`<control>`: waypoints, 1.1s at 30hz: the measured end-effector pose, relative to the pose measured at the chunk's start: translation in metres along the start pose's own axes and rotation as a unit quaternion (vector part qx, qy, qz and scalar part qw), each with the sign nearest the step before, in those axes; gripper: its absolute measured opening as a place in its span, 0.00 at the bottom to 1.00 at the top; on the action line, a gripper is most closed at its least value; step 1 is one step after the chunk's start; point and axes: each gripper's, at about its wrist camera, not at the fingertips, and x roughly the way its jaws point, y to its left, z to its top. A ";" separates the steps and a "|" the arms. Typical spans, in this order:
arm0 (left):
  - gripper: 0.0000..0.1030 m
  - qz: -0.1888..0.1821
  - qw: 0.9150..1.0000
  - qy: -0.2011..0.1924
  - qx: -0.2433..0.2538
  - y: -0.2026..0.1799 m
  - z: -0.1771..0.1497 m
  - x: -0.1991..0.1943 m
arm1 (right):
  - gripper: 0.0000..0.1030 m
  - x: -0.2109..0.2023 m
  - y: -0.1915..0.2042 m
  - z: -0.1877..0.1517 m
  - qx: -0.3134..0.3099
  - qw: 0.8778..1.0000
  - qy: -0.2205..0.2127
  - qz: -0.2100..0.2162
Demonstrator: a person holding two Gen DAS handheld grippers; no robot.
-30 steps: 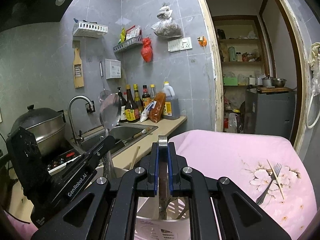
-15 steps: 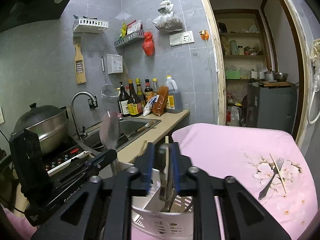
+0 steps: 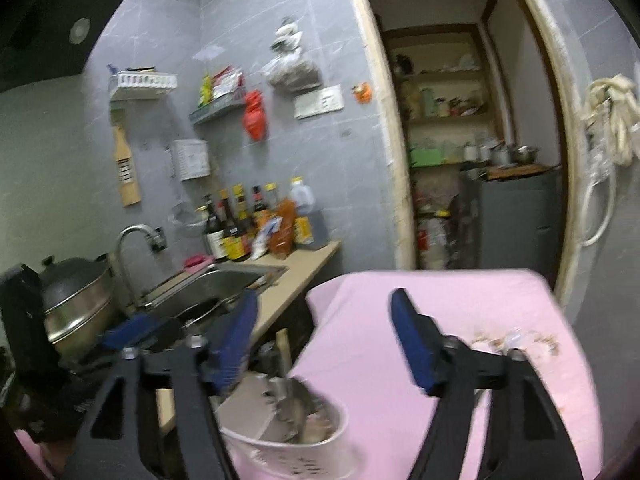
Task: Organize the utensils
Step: 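Move the left tool back over the remaining fork and chopstick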
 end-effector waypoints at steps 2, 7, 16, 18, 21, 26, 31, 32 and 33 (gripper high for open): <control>1.00 0.019 1.000 -0.004 0.007 -0.010 0.012 0.002 | 0.84 -0.005 -0.009 0.009 -0.010 0.999 -0.010 -0.032; 1.00 0.051 0.998 -0.016 0.035 -0.041 0.029 0.012 | 0.98 -0.013 -0.037 0.024 -0.046 0.994 -0.029 -0.099; 1.00 0.042 0.997 -0.022 0.068 -0.114 0.028 0.041 | 0.98 -0.020 -0.099 0.049 -0.088 0.985 -0.029 -0.147; 1.00 0.041 0.997 -0.019 0.069 -0.129 0.026 0.051 | 0.99 -0.018 -0.119 0.053 -0.090 0.983 -0.025 -0.155; 1.00 0.043 0.996 -0.012 0.073 -0.154 0.022 0.068 | 0.99 -0.014 -0.147 0.055 -0.085 0.983 -0.018 -0.163; 1.00 0.046 0.996 0.003 0.078 -0.188 0.014 0.094 | 0.99 0.004 -0.201 0.052 -0.073 0.985 0.004 -0.158; 1.00 0.052 0.995 0.026 0.078 -0.214 0.003 0.127 | 0.99 0.030 -0.249 0.040 -0.046 0.990 0.032 -0.131; 1.00 0.053 0.995 0.031 0.078 -0.217 0.001 0.132 | 0.99 0.036 -0.258 0.036 -0.041 0.991 0.039 -0.125; 1.00 0.055 0.995 0.036 0.077 -0.220 -0.002 0.138 | 0.98 0.043 -0.269 0.033 -0.034 0.992 0.048 -0.114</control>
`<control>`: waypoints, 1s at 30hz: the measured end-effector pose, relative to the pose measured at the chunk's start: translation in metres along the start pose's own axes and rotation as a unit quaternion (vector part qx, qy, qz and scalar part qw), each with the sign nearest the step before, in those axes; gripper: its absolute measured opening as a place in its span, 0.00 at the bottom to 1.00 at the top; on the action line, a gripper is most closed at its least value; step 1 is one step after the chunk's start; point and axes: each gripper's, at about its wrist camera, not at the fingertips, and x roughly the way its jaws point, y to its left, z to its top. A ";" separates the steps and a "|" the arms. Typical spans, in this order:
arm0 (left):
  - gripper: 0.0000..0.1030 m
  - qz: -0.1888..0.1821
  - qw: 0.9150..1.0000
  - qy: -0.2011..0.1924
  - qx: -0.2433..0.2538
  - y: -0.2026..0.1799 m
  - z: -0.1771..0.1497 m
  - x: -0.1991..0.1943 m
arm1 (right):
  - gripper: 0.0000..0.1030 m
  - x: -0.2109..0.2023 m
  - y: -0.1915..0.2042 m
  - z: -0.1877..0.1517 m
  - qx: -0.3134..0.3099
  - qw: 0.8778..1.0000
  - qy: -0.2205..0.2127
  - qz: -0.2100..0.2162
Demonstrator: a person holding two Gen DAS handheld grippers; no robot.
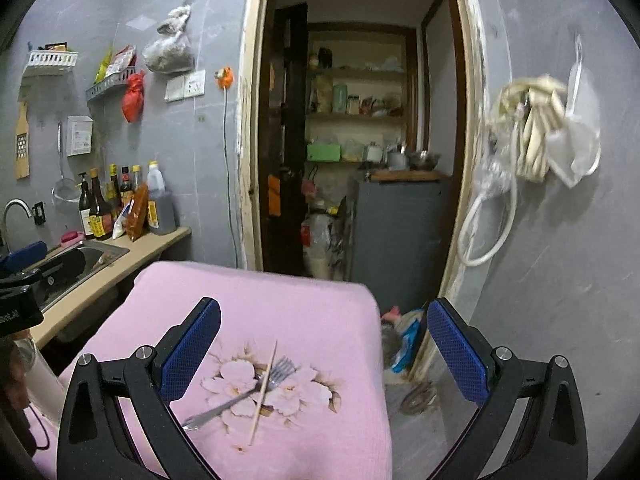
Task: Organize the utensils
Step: 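Move the left tool back over the remaining fork and chopstick, then close the left tool on the chopstick while the right tool grips the fork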
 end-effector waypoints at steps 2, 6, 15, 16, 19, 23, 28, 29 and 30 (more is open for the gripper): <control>1.00 0.001 1.000 0.014 0.000 -0.009 -0.006 0.013 | 0.98 0.017 -0.012 -0.007 0.008 1.000 0.018 0.021; 1.00 -0.002 0.999 0.047 -0.004 -0.024 -0.020 0.039 | 0.98 0.053 -0.031 -0.022 0.023 0.996 0.056 0.060; 1.00 -0.031 0.991 0.126 -0.020 -0.036 -0.048 0.105 | 0.61 0.133 -0.039 -0.063 0.049 0.980 0.136 0.136; 1.00 -0.032 0.991 0.131 -0.018 -0.037 -0.050 0.111 | 0.54 0.139 -0.037 -0.067 0.047 0.979 0.141 0.140; 1.00 -0.024 0.990 0.136 -0.012 -0.043 -0.055 0.128 | 0.46 0.161 -0.031 -0.078 0.044 0.975 0.158 0.153; 0.96 -0.024 0.989 0.147 -0.018 -0.047 -0.063 0.151 | 0.35 0.184 -0.018 -0.086 0.033 0.968 0.183 0.167; 0.77 -0.053 0.982 0.178 -0.019 -0.052 -0.071 0.180 | 0.21 0.212 -0.005 -0.102 0.034 0.953 0.227 0.200; 0.76 -0.067 0.980 0.186 -0.025 -0.051 -0.073 0.185 | 0.20 0.216 -0.003 -0.105 0.033 0.949 0.234 0.206; 0.73 -0.083 0.976 0.198 -0.033 -0.050 -0.075 0.191 | 0.18 0.220 -0.002 -0.109 0.035 0.946 0.242 0.212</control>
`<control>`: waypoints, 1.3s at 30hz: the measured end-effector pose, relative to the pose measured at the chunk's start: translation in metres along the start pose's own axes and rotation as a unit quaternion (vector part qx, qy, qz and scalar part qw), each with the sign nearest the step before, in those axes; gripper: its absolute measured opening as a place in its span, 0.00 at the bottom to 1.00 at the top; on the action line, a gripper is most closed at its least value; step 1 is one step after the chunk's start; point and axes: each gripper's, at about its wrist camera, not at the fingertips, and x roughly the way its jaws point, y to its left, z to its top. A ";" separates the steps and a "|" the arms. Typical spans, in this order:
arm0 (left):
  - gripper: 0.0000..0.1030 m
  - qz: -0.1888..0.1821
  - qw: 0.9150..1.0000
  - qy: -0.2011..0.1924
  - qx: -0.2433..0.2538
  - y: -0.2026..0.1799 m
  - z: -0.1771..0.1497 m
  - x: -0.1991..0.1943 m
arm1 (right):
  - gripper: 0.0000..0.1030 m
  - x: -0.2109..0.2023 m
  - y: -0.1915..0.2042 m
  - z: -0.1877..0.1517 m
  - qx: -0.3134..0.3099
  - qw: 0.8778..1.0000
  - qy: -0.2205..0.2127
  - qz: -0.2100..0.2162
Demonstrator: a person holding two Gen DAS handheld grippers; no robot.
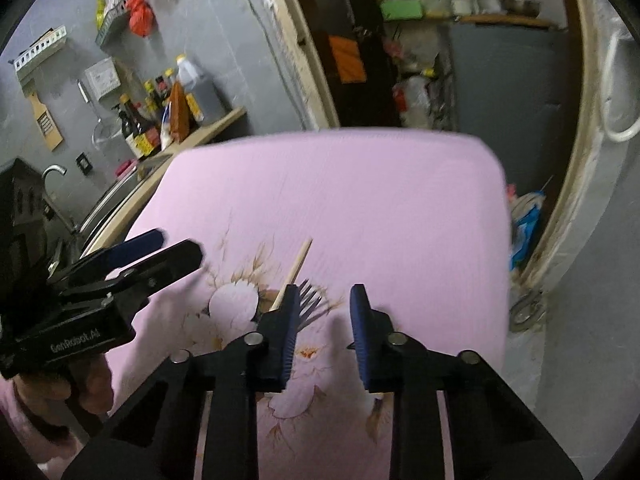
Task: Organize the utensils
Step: 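Close the left tool on the chopstick while the right tool grips the fork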
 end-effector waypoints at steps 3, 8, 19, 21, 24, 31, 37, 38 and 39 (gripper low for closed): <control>0.64 -0.036 0.999 0.033 -0.024 0.008 0.001 0.018 | 0.15 0.012 -0.003 -0.003 0.003 1.000 0.014 0.013; 0.60 -0.044 0.997 0.047 -0.035 0.012 0.000 0.032 | 0.14 0.026 -0.004 -0.004 0.007 0.999 0.030 0.039; 0.48 -0.081 0.993 0.079 -0.039 0.008 0.009 0.051 | 0.10 0.037 -0.006 -0.007 0.025 0.996 0.041 0.077; 0.43 -0.095 0.990 0.096 -0.038 0.004 0.011 0.057 | 0.09 0.034 -0.008 -0.008 0.025 0.996 0.041 0.077; 0.37 -0.105 0.987 0.118 -0.036 -0.002 0.013 0.066 | 0.09 0.027 -0.011 -0.009 0.029 0.996 0.042 0.074; 0.29 -0.090 0.982 0.164 -0.025 -0.016 0.021 0.086 | 0.09 0.018 -0.015 -0.014 0.038 0.996 0.043 0.065; 0.27 -0.049 0.980 0.189 0.031 -0.036 0.028 0.092 | 0.09 0.015 -0.016 -0.016 0.042 0.996 0.040 0.062; 0.27 -0.039 0.979 0.193 0.047 -0.040 0.028 0.092 | 0.09 0.014 -0.016 -0.016 0.044 0.996 0.040 0.061; 0.25 -0.032 0.979 0.194 0.058 -0.042 0.029 0.091 | 0.09 0.013 -0.017 -0.017 0.044 0.996 0.040 0.061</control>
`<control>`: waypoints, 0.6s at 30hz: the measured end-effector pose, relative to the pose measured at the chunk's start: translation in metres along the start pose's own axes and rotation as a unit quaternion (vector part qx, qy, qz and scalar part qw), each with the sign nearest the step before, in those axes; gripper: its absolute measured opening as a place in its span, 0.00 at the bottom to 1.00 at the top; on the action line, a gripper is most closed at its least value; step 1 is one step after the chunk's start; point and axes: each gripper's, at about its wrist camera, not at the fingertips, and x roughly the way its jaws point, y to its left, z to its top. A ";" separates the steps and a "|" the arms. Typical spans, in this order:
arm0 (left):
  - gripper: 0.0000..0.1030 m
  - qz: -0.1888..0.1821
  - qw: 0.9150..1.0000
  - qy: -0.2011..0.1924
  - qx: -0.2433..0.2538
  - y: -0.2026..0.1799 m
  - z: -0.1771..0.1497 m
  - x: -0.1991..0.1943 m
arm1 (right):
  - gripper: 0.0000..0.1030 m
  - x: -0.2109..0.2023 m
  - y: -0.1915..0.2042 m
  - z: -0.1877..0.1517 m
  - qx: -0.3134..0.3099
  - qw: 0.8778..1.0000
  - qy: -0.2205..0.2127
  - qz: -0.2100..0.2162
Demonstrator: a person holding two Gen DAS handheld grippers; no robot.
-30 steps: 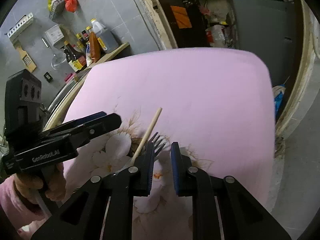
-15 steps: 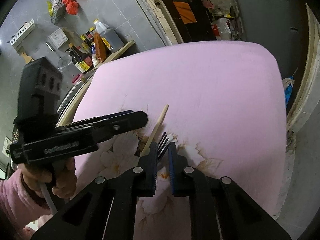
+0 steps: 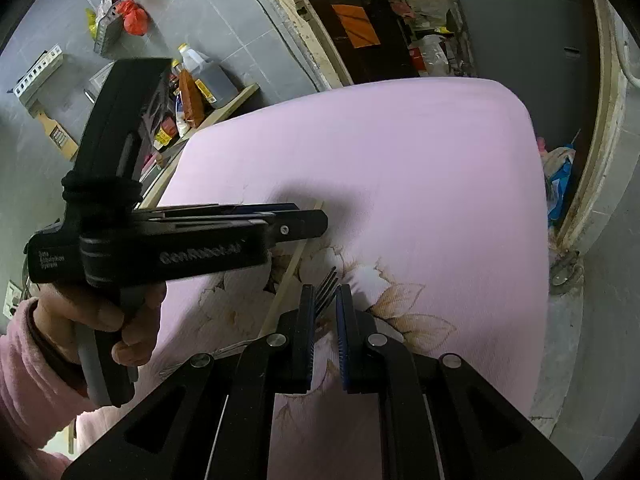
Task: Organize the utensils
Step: 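Close the left tool on the chopstick while the right tool grips the fork, then lift the chopstick with the left tool while the right tool lifts the fork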
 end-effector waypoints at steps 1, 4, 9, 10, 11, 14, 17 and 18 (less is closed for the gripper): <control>0.19 0.013 1.000 0.002 0.008 -0.003 0.000 0.000 | 0.09 -0.001 0.000 -0.001 0.001 1.000 0.000 -0.001; 0.11 0.017 1.000 0.012 0.007 0.000 -0.002 -0.002 | 0.09 -0.003 -0.002 -0.004 0.004 1.000 -0.001 -0.002; 0.05 -0.003 0.999 0.042 -0.005 0.003 -0.006 -0.005 | 0.09 -0.006 -0.004 -0.009 0.013 1.000 -0.001 -0.004; 0.05 -0.002 0.999 0.046 -0.004 0.003 -0.007 -0.005 | 0.09 -0.006 -0.004 -0.009 0.015 1.000 -0.001 -0.004; 0.05 -0.003 0.999 0.050 -0.001 0.001 -0.008 -0.005 | 0.09 -0.006 -0.005 -0.009 0.015 1.000 -0.002 -0.005; 0.05 -0.018 0.998 0.054 -0.009 0.003 -0.010 -0.007 | 0.09 -0.010 -0.002 -0.009 0.014 1.000 -0.008 -0.010; 0.05 -0.054 0.997 0.041 -0.037 0.007 -0.019 -0.012 | 0.08 -0.018 0.003 -0.008 0.008 1.000 -0.022 -0.016; 0.05 -0.065 0.996 0.028 -0.047 0.009 -0.024 -0.018 | 0.08 -0.021 0.005 -0.009 0.004 0.999 -0.026 -0.019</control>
